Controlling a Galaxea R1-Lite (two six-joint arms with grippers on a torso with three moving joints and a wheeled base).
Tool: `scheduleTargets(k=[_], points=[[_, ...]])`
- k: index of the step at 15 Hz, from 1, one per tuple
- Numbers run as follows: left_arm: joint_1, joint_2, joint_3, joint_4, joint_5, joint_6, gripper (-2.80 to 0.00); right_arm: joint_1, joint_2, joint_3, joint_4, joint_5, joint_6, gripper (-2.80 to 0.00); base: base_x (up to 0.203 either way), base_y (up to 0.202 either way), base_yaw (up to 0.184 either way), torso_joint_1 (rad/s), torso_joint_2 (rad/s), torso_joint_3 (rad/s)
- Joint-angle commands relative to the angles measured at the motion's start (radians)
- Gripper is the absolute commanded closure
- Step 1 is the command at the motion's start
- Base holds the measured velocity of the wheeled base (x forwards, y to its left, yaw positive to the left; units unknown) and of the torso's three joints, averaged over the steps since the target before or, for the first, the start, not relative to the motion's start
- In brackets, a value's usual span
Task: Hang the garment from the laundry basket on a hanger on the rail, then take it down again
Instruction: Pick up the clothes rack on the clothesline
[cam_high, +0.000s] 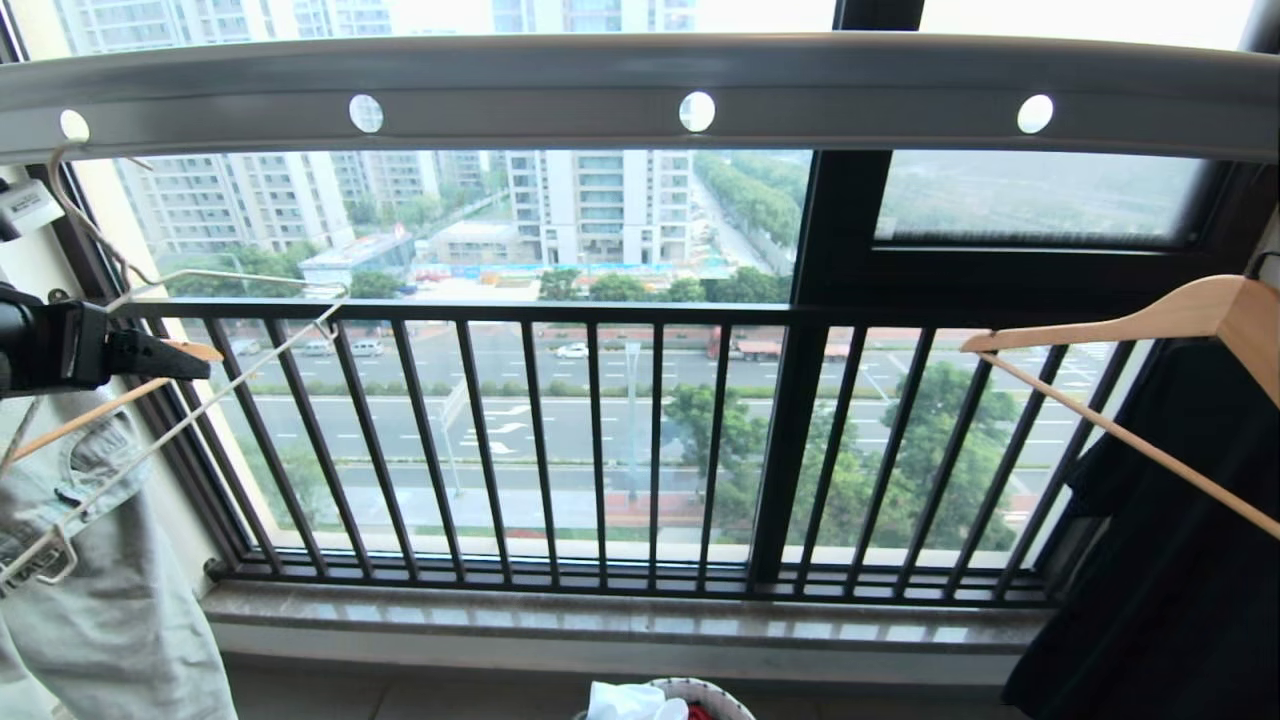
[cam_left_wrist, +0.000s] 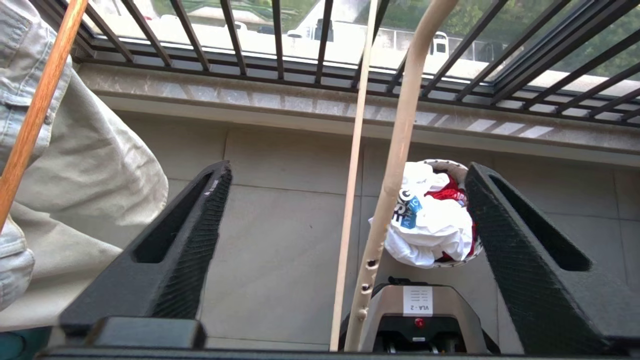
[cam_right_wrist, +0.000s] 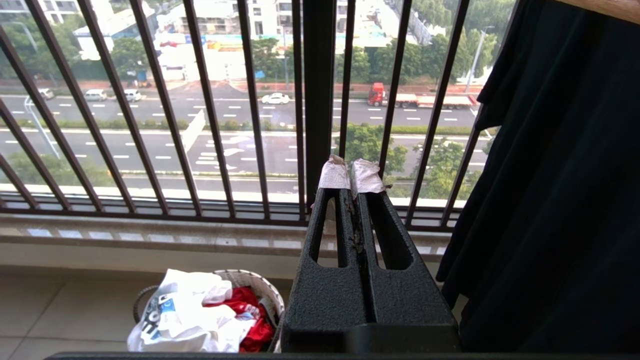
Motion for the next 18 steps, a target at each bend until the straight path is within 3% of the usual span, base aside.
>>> scheduleTargets(k=[1,13,18], points=[[-0.001,0.001,0.026,-0.019,-0.003,0.001,0.0,-0.001,0.001,0.0,0.0,0.0,0.0,0.0,0.0,0.0,0.0,0.0,0.0,0.0],[0.0,-0.014,0.055,-0.021,-0.06,-0.003,0.0,0.0,0.001,0.0,0.0,0.0,0.0,0.0,0.0,0.0,0.0,0.0,0.0,0.0],[0.0,-0.076,0.071,-0.02,-0.056,-0.054,0.0,0.0,0.001,0.0,0.0,0.0,0.0,0.0,0.0,0.0,0.0,0.0,0.0,0.0]])
